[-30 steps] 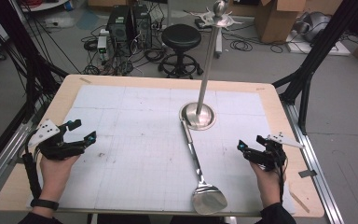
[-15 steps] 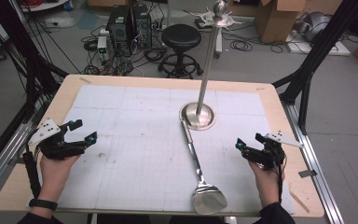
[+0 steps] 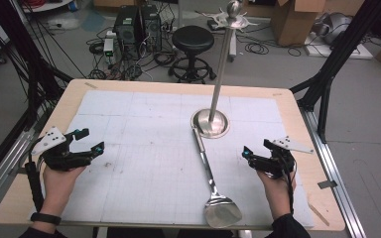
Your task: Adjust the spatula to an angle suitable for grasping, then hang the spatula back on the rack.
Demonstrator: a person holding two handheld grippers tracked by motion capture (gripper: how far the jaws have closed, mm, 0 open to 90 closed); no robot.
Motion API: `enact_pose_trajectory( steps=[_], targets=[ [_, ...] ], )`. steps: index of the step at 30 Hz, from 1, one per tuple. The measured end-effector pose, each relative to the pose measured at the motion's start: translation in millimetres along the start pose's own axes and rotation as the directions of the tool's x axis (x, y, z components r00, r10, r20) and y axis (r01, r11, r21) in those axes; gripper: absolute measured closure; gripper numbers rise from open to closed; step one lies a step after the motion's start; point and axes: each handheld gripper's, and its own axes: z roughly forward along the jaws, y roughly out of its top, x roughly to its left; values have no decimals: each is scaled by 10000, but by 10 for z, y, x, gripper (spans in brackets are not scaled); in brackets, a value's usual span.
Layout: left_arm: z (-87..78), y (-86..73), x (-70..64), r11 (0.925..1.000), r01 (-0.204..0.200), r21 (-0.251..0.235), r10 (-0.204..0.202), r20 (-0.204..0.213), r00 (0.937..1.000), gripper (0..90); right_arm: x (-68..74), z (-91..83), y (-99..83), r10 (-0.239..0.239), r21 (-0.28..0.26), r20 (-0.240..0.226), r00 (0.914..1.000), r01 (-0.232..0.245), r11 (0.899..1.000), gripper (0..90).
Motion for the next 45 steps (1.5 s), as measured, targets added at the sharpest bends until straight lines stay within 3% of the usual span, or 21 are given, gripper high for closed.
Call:
enact_pose_trajectory(
  steps=[15,22,27,35,41,45],
  targets=[
    [-40,7,29,9999,146,-51,-146,-42,9999,201,235,62,78,-190,-34,-69,9998,190,9998,132],
    [-72,19,36,9997,204,-129,-205,-81,9998,200,397,141,76,-247,245,-264,9993,254,9994,132],
    [-66,19,31,9998,202,-76,-202,7,9998,200,561,210,54,-584,531,-514,9970,611,9967,131],
    [-65,20,27,9998,201,-61,-201,49,9998,200,824,375,-13,-1033,1406,-1267,9865,1210,9827,132],
    [-58,19,21,9997,251,-73,-251,83,9997,200,933,451,-58,-1228,1814,-1596,9795,1514,9717,132],
    [-59,20,21,9997,228,-74,-227,121,9997,200,1005,516,-106,-1489,2196,-1865,9711,1890,9571,141]
  ],
)
